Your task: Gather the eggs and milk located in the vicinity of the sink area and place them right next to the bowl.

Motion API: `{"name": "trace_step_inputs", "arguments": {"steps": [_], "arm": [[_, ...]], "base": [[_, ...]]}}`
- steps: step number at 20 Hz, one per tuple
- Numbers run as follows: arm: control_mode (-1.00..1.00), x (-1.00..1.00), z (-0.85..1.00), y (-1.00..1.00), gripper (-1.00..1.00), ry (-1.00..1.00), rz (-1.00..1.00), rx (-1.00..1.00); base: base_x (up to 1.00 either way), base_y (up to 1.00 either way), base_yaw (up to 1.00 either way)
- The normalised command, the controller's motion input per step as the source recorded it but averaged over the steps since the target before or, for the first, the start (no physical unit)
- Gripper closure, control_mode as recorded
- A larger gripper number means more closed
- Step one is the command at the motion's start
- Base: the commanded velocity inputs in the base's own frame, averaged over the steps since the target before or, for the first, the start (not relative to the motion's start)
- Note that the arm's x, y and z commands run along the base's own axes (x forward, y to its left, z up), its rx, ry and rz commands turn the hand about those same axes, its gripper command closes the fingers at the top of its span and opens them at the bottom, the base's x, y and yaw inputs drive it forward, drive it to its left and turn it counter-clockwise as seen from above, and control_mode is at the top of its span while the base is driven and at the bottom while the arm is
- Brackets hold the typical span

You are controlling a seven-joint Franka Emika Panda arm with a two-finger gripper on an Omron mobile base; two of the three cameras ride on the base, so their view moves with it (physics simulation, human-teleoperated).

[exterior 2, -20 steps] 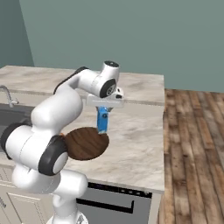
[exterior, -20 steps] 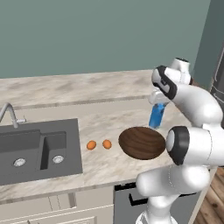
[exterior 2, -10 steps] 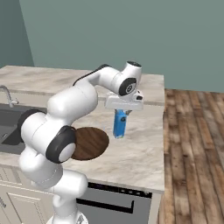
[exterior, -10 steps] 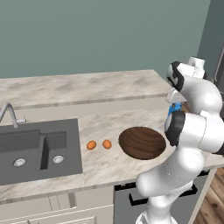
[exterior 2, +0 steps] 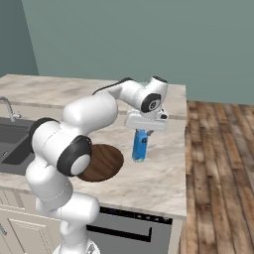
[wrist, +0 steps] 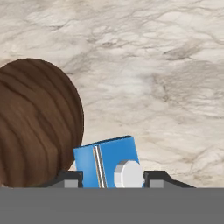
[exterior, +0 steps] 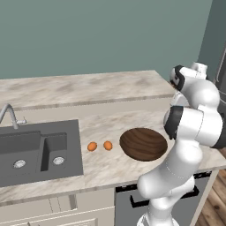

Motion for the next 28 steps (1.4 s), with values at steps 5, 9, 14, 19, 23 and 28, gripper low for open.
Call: {"name": "trace_step_inputs", "arguments": {"steps": [5,9,14,19,23,28], "arm": [[-1.0,0.0,-0.52,0.1,1.0,-0.08,0.0,0.0],[-1.0,0.0,-0.06,0.02,1.0,-0.16,0.0,0.0],[-1.0,0.0,-0.02,0.02,1.0,-0.16,0.0,0.0],[-1.0,0.0,0.0,0.04,1.0,-0.09,0.0,-0.01],[-1.0,0.0,0.0,0.06,1.0,0.0,0.0,-0.03],[-1.0,0.0,0.0,0.08,1.0,0.0,0.0,-0.01]], "base": [[0.0,0.0,0.0],[0.0,0.0,0.0],[0.0,0.0,0.0],[0.0,0.0,0.0],[0.0,0.0,0.0],[0.0,0.0,0.0]]}}
